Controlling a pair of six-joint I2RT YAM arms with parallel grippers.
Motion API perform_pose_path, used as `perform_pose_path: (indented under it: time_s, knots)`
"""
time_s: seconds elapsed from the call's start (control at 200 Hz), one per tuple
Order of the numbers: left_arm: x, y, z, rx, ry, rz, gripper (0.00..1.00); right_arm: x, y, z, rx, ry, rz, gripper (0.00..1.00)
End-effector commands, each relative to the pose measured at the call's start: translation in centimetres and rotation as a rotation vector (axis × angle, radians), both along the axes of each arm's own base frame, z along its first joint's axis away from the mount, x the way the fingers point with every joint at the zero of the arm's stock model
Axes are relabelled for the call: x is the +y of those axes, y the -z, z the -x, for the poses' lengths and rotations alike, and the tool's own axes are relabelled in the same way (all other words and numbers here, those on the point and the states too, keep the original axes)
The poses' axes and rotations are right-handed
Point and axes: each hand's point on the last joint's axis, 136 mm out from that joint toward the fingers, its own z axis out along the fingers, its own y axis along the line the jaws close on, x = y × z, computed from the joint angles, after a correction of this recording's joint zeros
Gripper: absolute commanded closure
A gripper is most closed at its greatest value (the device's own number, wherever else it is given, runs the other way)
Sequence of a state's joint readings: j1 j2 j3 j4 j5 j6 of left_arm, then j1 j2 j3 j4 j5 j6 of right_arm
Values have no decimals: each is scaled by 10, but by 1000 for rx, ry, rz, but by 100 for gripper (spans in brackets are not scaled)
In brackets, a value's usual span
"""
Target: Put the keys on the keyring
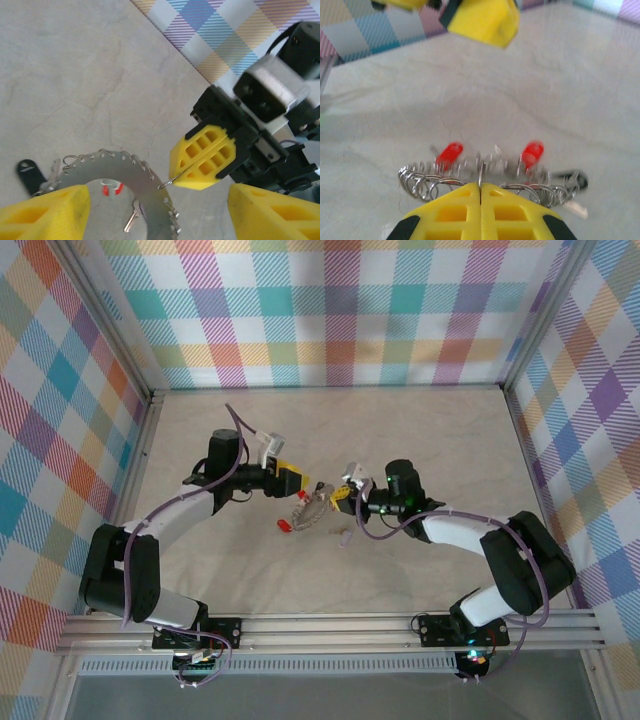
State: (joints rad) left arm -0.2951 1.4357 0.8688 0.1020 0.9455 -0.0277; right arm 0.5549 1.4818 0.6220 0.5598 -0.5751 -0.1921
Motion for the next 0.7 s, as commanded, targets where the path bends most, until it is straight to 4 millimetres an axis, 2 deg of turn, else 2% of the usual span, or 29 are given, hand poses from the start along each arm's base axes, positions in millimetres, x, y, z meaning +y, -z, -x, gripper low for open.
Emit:
perform_pose_path:
  time_s: [0.0,0.06,0.165,0.305,0.38,0.53,0.695]
  knots:
    - [-5,-48,8,-235,92,10,28,13,-51,6,-150,-118,-160,100]
    - [-2,-49,20,-278,135,-24,33,15,-59,5,-154,-125,-196,100]
    - [2,-39,52,-323,282,-87,61,17,-72,4,-187,-128,-277,100]
    - [0,-42,62,-309,306,-91,60,21,-87,3,-182,-156,-328,100]
    - [0,-46,62,-348,279,-122,53,22,-95,5,-188,-169,-355,100]
    - [6,-54,61,-424,233,-164,48,24,-108,15,-191,-223,-369,100]
    - [7,-75,64,-500,219,-143,47,30,-119,32,-201,-311,-387,100]
